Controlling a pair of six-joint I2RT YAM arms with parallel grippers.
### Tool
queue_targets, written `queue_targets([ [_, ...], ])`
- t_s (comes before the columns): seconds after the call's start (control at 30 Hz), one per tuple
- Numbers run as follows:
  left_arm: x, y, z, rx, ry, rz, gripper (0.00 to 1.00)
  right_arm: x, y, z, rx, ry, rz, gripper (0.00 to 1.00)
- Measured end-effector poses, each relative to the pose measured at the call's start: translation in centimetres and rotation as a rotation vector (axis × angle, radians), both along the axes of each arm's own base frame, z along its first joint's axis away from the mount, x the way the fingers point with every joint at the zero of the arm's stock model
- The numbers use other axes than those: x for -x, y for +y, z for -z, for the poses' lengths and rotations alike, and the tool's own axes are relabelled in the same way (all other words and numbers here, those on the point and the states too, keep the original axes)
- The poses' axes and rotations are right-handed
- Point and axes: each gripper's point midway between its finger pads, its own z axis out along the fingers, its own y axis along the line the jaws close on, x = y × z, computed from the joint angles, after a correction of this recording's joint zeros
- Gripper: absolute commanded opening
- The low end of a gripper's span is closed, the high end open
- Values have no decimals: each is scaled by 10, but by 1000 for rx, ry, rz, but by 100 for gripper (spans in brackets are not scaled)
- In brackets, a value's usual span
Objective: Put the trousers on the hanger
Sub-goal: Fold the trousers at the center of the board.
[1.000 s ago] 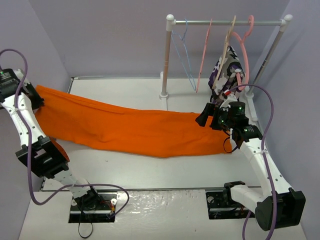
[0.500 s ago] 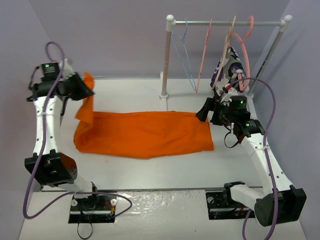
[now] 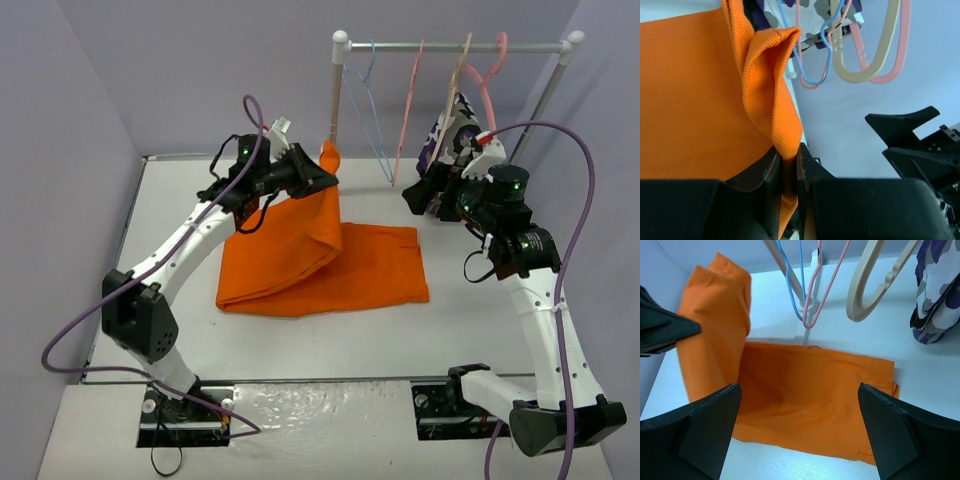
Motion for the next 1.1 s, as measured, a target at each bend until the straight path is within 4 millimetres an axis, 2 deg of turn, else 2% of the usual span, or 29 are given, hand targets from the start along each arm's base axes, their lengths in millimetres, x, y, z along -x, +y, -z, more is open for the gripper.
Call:
queue_targets([
  [0.1, -5, -34, -2, 25, -8, 29, 0, 0, -3, -5, 6, -13, 13, 100],
  [0.2, -8, -63, 8, 28, 9, 55, 0, 1, -6, -6, 14, -16, 28, 100],
  [0.43, -1, -105, 38, 6, 61, 93, 0, 3, -14, -13, 39, -35, 66, 100],
  [0.6, 0, -120, 49, 8, 78, 100, 0, 6, -19, -16, 47, -43, 89, 100],
  [0.8, -4, -128, 50, 19, 81, 95, 0, 7, -23, -15, 56, -40, 108, 100],
  [0.9, -6, -127, 41, 8, 70, 83, 0, 7, -24, -15, 60, -40, 114, 100],
  [1.1, -8, -128, 8, 28, 8, 81, 0, 7, -26, -17, 63, -45, 127, 100],
])
